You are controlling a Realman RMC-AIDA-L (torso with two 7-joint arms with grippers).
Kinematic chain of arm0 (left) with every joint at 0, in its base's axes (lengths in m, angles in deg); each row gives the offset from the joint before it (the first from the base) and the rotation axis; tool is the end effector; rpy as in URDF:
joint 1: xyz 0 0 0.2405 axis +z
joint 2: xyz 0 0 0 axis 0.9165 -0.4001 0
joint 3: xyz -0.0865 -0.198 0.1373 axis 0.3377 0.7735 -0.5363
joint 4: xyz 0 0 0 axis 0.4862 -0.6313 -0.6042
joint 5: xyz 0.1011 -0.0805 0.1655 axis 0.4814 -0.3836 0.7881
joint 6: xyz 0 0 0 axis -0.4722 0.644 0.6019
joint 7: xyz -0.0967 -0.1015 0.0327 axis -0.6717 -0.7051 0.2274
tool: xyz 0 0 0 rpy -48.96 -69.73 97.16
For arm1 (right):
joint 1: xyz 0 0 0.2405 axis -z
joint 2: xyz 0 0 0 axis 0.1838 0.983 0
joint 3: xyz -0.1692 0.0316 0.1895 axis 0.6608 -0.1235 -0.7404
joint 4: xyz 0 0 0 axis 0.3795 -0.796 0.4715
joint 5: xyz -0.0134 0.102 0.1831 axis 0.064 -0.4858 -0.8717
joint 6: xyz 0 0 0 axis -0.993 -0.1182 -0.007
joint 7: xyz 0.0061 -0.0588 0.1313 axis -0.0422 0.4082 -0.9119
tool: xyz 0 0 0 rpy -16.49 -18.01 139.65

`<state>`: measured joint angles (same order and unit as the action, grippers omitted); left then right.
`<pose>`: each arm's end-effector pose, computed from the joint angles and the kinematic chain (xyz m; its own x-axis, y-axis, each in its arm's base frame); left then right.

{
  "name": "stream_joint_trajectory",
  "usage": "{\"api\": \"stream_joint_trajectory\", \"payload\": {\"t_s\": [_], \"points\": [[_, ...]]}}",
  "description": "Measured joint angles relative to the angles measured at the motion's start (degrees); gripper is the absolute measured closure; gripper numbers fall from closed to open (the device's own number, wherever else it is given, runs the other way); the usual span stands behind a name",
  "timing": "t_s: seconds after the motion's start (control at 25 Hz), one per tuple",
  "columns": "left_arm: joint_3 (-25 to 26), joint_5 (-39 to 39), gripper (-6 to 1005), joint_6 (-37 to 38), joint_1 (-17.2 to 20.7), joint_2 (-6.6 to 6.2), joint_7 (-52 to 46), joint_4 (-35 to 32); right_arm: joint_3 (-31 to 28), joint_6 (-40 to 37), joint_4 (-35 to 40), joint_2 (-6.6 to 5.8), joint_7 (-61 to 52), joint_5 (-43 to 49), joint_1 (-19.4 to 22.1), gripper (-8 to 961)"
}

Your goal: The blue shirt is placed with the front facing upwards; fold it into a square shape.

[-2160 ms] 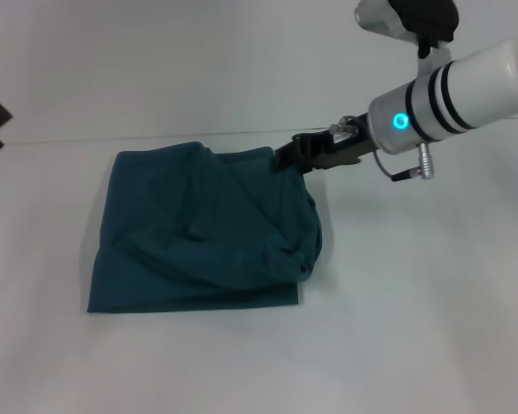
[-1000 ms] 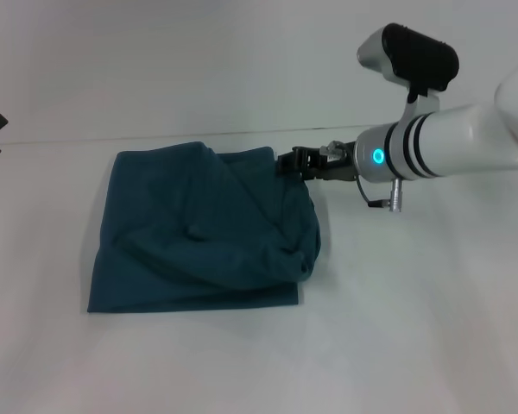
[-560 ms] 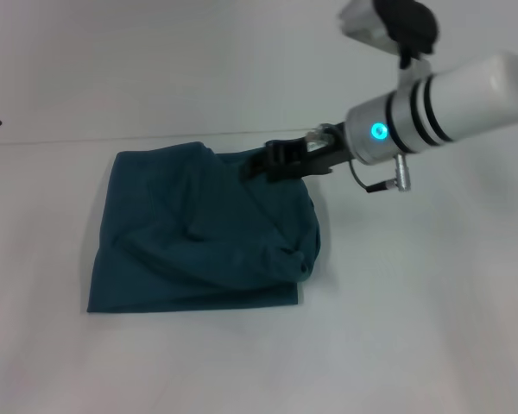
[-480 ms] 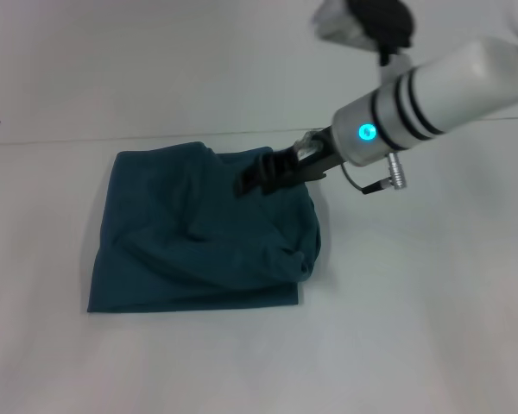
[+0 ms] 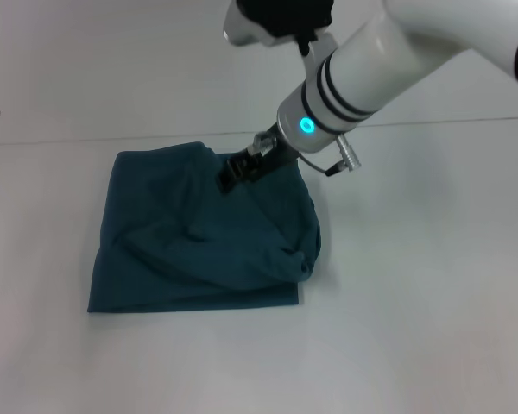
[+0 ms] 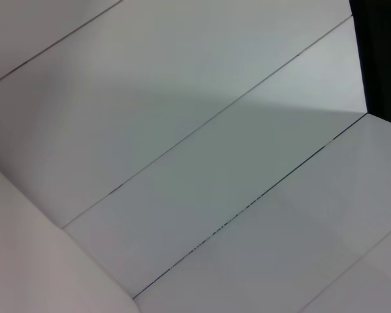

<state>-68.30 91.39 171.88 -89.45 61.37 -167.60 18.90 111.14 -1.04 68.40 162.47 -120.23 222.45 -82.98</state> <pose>-0.2992 0.3251 0.0897 -0.0677 0.4332 0.8987 0.8523 -0.4432 0.2779 0.0816 0.4644 -0.0764 0.6477 -0.7541 -0.1092 -0.7021 -0.5350 -0.4699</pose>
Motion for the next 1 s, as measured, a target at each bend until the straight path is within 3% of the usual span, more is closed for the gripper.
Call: {"api": "stream_joint_trajectory", "payload": {"t_s": [0.28, 0.64, 1.0], "points": [[-0.2, -0.1, 51, -1.1, -2.3, 0.7, 0.3, 0.2, 6.9, 7.5, -6.4, 0.71, 1.1, -4.1, -0.1, 441], [-0.7, -0.1, 51, -2.8, -5.0, 2.56, 1.1, 0.3, 16.5, 9.5, -7.5, 0.89, 5.9, -14.0, 1.4, 440], [-0.7, -0.1, 51, -4.4, -5.8, 3.61, 1.7, 0.5, 19.3, 12.1, -6.9, 0.81, 7.6, -14.3, 3.7, 440]]}}
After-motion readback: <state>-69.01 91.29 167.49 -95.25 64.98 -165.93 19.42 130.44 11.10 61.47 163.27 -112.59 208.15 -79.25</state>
